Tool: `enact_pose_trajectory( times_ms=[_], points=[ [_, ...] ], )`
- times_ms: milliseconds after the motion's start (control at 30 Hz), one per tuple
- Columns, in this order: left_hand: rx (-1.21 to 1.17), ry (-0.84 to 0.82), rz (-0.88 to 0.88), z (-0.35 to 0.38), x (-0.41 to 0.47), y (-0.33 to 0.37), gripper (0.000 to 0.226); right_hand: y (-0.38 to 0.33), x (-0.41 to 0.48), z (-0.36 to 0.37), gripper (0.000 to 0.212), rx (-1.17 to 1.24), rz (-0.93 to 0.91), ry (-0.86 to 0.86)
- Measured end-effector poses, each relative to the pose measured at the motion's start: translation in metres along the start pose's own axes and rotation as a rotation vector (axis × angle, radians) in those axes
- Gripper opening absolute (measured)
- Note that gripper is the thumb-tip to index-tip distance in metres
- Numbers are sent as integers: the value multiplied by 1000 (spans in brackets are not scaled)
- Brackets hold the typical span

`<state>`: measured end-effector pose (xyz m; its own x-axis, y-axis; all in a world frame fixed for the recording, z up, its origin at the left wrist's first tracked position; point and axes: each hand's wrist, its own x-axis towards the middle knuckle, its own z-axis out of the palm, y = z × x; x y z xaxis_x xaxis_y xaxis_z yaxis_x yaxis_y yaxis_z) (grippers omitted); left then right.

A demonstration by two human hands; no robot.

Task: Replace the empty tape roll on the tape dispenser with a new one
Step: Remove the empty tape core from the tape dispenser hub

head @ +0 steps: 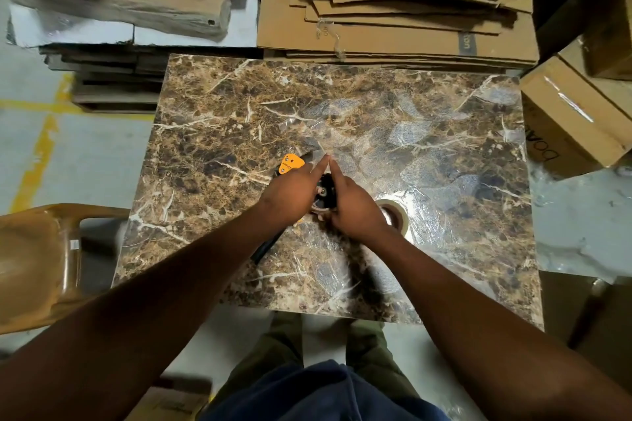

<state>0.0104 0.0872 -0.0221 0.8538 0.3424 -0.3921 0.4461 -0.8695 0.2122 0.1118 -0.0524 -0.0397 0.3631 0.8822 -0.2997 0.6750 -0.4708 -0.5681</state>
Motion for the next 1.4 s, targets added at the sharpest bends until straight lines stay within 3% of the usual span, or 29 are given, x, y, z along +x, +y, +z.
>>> enact_pose_trajectory(
  times_ms=[100, 167, 267, 400, 533, 700, 967, 1200, 1400],
  points=[
    [380, 172, 3, -15, -1, 0, 78, 1, 2, 4, 111, 36, 30, 25],
    [412, 157, 3, -23, 4, -6, 87, 2, 2, 2, 108, 43, 29, 21],
    [303, 20, 12, -22, 16, -17, 92, -2, 4, -1, 108, 30, 28, 2],
    [-178, -228, -88, -16, 31, -37, 107, -14, 11, 3, 118, -7, 40, -17],
    [-349, -245, -136, -15, 35, -38, 119, -13, 13, 4, 117, 16, 66, -18],
    [-484, -203, -195, -12, 37, -34, 118, -12, 14, 4, 115, 59, 53, -4],
    [-289, -184, -202, -9, 32, -32, 127, -8, 15, 7, 110, 82, 15, 50],
    [-329, -191, -219, -9, 25, -28, 121, -4, 15, 10, 89, 166, -3, 70],
    [-322, -188, -216, -6, 26, -29, 121, -3, 13, 11, 84, 212, -14, 108]
  ],
)
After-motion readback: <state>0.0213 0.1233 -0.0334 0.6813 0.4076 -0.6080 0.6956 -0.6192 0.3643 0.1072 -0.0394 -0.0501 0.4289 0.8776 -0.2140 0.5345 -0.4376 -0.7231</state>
